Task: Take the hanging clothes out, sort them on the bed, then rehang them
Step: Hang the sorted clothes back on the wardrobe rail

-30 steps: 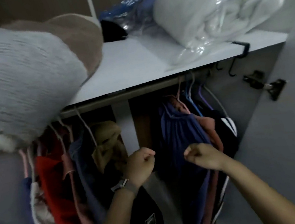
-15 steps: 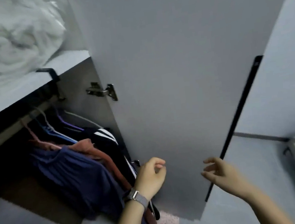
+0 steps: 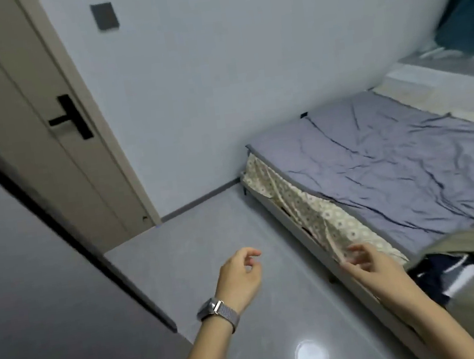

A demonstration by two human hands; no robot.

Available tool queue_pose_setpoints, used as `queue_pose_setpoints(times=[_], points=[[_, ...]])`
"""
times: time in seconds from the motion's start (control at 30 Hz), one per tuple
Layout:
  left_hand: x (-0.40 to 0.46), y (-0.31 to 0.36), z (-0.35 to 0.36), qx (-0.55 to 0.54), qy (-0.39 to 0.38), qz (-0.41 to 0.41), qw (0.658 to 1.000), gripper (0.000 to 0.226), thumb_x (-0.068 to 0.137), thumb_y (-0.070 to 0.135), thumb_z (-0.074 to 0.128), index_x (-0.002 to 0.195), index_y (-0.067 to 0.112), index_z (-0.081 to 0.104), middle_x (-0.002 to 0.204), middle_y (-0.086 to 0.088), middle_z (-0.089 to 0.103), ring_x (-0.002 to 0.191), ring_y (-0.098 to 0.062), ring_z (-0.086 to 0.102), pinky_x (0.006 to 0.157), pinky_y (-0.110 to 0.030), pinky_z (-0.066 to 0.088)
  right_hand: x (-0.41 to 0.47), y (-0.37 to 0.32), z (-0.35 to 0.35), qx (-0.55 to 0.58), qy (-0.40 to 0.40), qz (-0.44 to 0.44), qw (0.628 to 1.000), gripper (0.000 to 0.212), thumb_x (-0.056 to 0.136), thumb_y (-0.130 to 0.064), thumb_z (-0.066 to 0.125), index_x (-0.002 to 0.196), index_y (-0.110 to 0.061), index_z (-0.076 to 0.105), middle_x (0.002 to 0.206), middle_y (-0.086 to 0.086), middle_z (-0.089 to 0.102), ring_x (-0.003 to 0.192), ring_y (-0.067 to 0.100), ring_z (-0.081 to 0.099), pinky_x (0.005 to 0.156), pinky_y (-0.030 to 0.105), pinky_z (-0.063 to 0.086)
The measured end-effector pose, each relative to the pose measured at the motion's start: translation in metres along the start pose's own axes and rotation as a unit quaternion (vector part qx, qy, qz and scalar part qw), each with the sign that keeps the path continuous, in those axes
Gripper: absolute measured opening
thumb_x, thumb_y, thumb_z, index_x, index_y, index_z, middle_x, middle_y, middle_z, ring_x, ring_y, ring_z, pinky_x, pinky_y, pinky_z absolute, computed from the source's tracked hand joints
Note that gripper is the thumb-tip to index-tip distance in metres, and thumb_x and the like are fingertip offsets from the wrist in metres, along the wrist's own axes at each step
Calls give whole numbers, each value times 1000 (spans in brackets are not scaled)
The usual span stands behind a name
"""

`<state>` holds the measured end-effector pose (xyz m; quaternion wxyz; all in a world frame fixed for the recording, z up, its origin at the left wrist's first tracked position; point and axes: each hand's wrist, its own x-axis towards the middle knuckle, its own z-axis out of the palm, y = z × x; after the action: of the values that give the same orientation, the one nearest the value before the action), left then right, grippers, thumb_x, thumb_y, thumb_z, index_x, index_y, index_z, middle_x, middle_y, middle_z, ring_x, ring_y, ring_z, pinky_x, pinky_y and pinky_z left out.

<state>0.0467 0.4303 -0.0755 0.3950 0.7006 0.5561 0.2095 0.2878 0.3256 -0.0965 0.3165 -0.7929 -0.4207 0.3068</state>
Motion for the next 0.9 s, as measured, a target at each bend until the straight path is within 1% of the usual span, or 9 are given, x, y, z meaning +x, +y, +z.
queue_pose_setpoints(times=[0.1,0.17,0.23,0.37,0.47,0.53,0.63,0.8,0.9], points=[[26,59,82,20,-68,40,997,23,89,15,50,108,21,62,92,6,59,84,-8,55,67,-10,35,-6,65,-70,36,66,62,995,29,81,-31,72,106,-27,58,87,-7,67,81,6,62,76,27,50],[34,104,145,19,-113,73,991,24,89,14,50,108,20,62,89,4,62,80,-11,57,68,-15,38,-9,109,-117,49,111,102,987,29,80,-25,74,105,-22,59,83,-5,68,77,7,62,72,23,49],[36,150,209,18,-182,119,976,23,89,13,51,109,17,62,92,0,63,79,-12,56,69,-13,39,-16,151,-162,55,158,137,976,29,79,-21,74,104,-19,59,79,-6,66,73,6,62,68,19,47],[26,213,308,33,-288,184,939,23,86,12,56,108,16,60,98,-3,62,84,-17,59,82,-22,47,-42,216,-233,84,227,213,946,29,80,-27,74,103,-22,57,84,-3,67,81,12,64,74,26,47],[34,235,357,45,-340,194,919,23,86,11,55,107,17,60,95,-2,61,81,-17,59,76,-21,46,-49,249,-261,102,254,255,927,29,82,-29,71,106,-22,57,88,-3,69,79,7,61,65,19,42],[48,247,384,63,-359,199,909,22,87,12,53,107,17,59,93,-1,62,83,-16,60,74,-19,45,-47,267,-272,118,265,281,915,29,84,-31,70,107,-23,56,89,-4,69,81,8,62,64,19,42],[77,265,420,80,-388,215,893,21,91,13,49,108,18,59,86,6,60,81,-12,57,71,-17,43,-34,289,-281,135,271,323,897,28,85,-34,67,109,-26,54,93,-8,68,86,9,62,64,21,42],[123,296,466,88,-421,231,873,16,93,14,48,102,24,57,87,6,60,86,-15,59,79,-25,46,-7,308,-303,146,313,361,866,27,84,-32,68,108,-24,57,92,-8,68,88,6,60,66,20,42],[141,309,492,92,-443,241,859,15,93,15,48,100,27,55,84,10,58,80,-10,56,69,-16,44,5,320,-315,151,336,379,849,23,85,-29,67,105,-25,58,90,-9,68,87,4,59,72,23,41]])
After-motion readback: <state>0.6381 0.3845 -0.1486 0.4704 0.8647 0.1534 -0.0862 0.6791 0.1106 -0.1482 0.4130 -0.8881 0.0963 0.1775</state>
